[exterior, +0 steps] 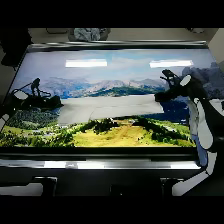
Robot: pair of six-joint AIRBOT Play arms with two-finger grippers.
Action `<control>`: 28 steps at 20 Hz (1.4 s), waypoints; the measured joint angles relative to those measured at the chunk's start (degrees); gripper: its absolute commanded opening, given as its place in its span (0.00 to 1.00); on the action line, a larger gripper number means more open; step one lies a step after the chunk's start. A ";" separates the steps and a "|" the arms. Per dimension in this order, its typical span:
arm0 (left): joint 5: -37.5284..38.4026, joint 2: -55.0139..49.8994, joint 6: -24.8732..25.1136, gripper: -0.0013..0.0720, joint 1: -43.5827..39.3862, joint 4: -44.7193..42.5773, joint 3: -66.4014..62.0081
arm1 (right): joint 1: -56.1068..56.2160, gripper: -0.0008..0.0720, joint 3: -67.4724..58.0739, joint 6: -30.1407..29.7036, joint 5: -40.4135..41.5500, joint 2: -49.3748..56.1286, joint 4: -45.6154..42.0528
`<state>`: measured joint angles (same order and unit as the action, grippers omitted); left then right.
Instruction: Fold the shirts.
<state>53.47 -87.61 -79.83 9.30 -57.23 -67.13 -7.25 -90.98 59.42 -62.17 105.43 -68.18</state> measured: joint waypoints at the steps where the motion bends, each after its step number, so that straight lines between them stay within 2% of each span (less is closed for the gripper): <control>1: -0.04 -1.05 -0.57 0.39 0.00 0.00 -0.22 | 0.13 0.17 -0.24 0.13 -0.15 0.81 -0.09; 2: -0.04 -1.81 -1.31 0.71 0.07 0.11 -0.44 | 0.24 0.47 -0.44 0.24 -0.28 1.22 -0.13; 3: 0.22 -2.32 -1.92 0.79 0.26 0.20 -0.83 | 0.28 0.81 -0.59 0.37 -0.55 1.36 -0.13; 4: 0.85 -2.60 -2.27 0.79 0.63 0.17 -1.46 | 0.13 0.87 -0.68 0.35 -1.09 1.18 -0.15; 8: 7.26 -1.53 -2.51 0.78 2.89 0.20 -5.53 | -4.66 0.94 -0.85 -0.52 -3.43 -0.83 0.79; 12: 11.04 3.50 -2.51 0.78 2.73 0.31 -7.34 | -10.43 0.98 -0.66 -1.27 -7.82 1.40 10.75; 15: 12.37 8.22 -2.51 0.78 0.15 0.31 -7.76 | -10.69 0.97 -0.42 -1.70 -9.90 4.61 17.97; 16: 12.59 9.62 -2.51 0.78 -0.90 0.31 -7.80 | -10.34 0.94 -0.42 -1.66 -10.19 5.49 19.76; 17: 12.79 11.02 -2.51 0.78 -2.08 0.31 -7.85 | -9.84 0.83 -0.44 -1.42 -10.45 6.40 21.31; 18: 12.81 12.17 -2.51 0.78 -3.17 0.33 -7.89 | -9.01 0.49 -0.48 -1.05 -10.56 7.21 22.45; 19: 12.98 13.05 -2.51 0.78 -4.35 0.33 -7.91 | -8.17 0.07 -0.35 -0.57 -10.71 7.93 22.47; 21: 13.00 14.08 -2.51 0.78 -6.64 0.33 -7.80 | -6.95 0.06 -0.31 0.09 -10.71 8.66 22.56; 22: 12.90 14.27 -2.49 0.75 -7.85 0.31 -7.52 | -6.60 0.06 -0.28 -0.35 -10.45 8.57 23.23; 23: 12.37 14.27 -2.51 0.68 -9.03 0.31 -7.06 | -6.38 0.06 -0.24 -1.14 -10.19 8.09 24.33; 25: 10.69 13.75 -2.54 0.22 -11.80 0.31 -5.46 | -6.08 0.06 -0.37 -2.86 -10.82 5.27 26.95; 26: 9.22 13.22 -2.54 0.17 -13.46 0.33 -4.22 | -5.95 0.06 -0.31 -3.50 -11.50 3.45 27.17; 28: 4.81 11.54 -3.10 0.16 -17.09 2.21 -1.60 | -5.79 0.06 -0.35 -4.37 -13.29 -1.20 28.17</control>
<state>58.28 -76.07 -82.94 -7.79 -55.02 -68.73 -13.04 -91.33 55.05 -75.46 104.22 -40.01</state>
